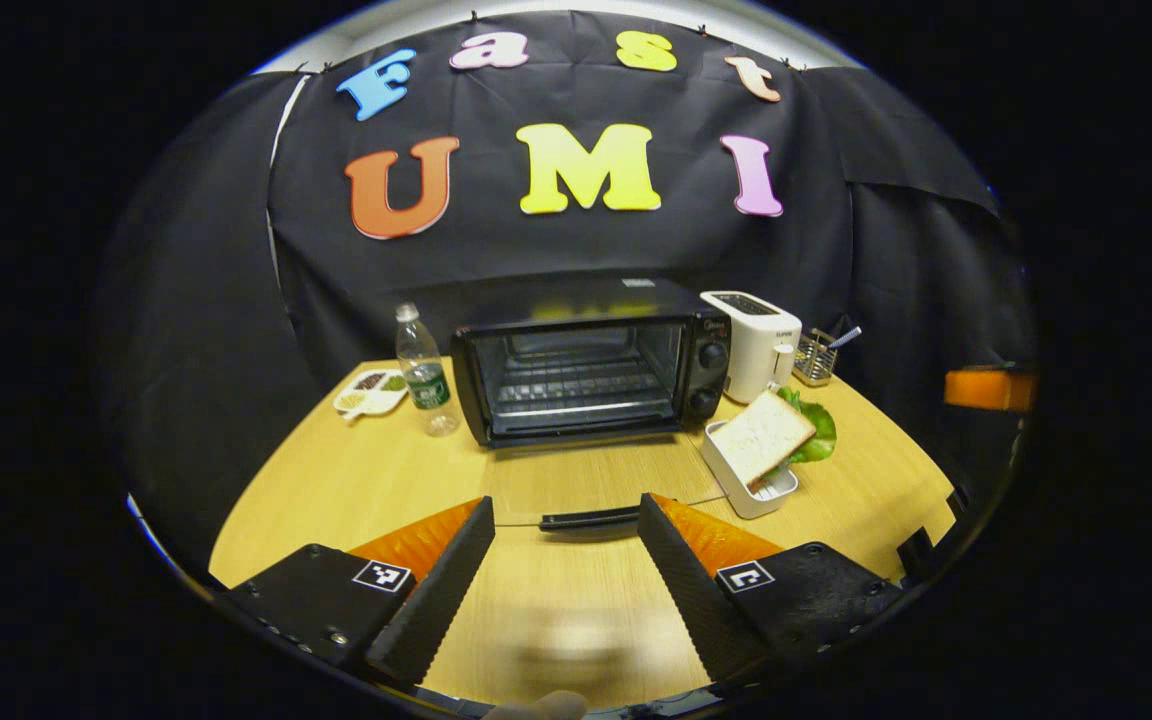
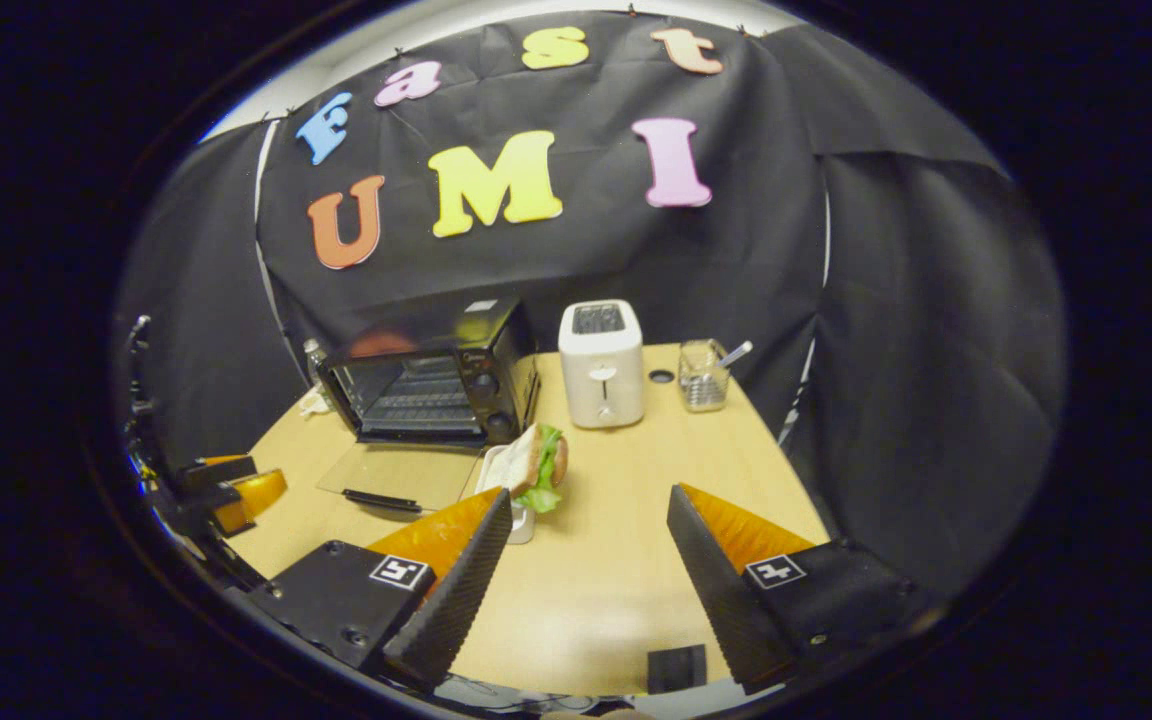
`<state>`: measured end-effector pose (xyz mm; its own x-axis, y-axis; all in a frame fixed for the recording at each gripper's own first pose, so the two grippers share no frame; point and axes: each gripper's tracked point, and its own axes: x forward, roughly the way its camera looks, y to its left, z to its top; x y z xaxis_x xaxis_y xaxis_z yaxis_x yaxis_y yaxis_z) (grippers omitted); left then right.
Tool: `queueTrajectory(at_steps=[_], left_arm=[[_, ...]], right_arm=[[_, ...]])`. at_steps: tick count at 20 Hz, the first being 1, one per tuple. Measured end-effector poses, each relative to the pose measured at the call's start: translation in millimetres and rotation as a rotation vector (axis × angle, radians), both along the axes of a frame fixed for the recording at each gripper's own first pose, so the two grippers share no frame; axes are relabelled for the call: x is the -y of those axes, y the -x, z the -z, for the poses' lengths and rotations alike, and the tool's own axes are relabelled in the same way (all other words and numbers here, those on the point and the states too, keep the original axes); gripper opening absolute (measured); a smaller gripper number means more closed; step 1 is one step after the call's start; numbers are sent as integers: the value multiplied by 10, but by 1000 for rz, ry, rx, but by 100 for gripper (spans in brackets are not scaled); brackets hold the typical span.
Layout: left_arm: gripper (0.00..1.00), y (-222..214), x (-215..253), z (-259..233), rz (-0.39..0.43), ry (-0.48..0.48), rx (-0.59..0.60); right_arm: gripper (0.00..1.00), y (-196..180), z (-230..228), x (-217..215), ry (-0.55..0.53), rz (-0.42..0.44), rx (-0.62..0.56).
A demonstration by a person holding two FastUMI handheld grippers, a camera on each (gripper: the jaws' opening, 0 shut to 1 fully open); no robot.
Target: Open the electric oven with the left hand, put the food in, and close the electric oven.
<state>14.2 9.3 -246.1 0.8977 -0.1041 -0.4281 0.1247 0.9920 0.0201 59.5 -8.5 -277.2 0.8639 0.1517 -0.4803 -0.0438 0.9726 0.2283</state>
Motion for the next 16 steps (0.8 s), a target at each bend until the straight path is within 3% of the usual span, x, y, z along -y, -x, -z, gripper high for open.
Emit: queueTrajectory(at_steps=[2, 3, 4, 5, 7, 8, 9, 10, 11, 12, 13, 14, 15, 16], left_arm=[[95, 58, -101, -353, -36, 9, 56], [95, 76, -157, -500, -61, 8, 74], [95, 105, -199, -639, -89, 5, 89], [95, 115, -230, -769, -119, 5, 102], [95, 131, -265, -966, -176, -3, 119], [86, 130, -260, -1036, -201, -11, 126], [95, 131, -264, -1091, -229, -21, 126], [95, 137, -256, -1127, -259, -26, 123], [95, 140, -244, -1153, -286, -28, 116], [95, 145, -201, -1166, -311, -22, 112], [95, 136, -155, -1175, -331, -12, 109], [95, 128, -104, -1180, -347, -7, 106], [95, 125, -55, -1170, -362, -1, 93], [95, 147, -9, -1153, -373, 4, 82]], right_arm=[[98, -250, 275, -134, -75, -73, -49], [88, -385, 374, -180, -108, -109, -69], [97, -519, 482, -223, -141, -137, -91], [87, -649, 568, -263, -182, -167, -122], [85, -913, 697, -338, -259, -220, -173], [95, -1057, 725, -385, -289, -243, -187], [84, -1190, 778, -404, -302, -265, -213], [95, -1305, 845, -432, -314, -286, -240], [95, -1404, 906, -458, -325, -309, -270], [82, -1484, 950, -502, -343, -334, -294], [82, -1560, 968, -544, -365, -358, -304], [94, -1609, 977, -572, -384, -376, -317], [80, -1663, 1007, -592, -398, -380, -342], [82, -1677, 1028, -629, -424, -389, -361]])
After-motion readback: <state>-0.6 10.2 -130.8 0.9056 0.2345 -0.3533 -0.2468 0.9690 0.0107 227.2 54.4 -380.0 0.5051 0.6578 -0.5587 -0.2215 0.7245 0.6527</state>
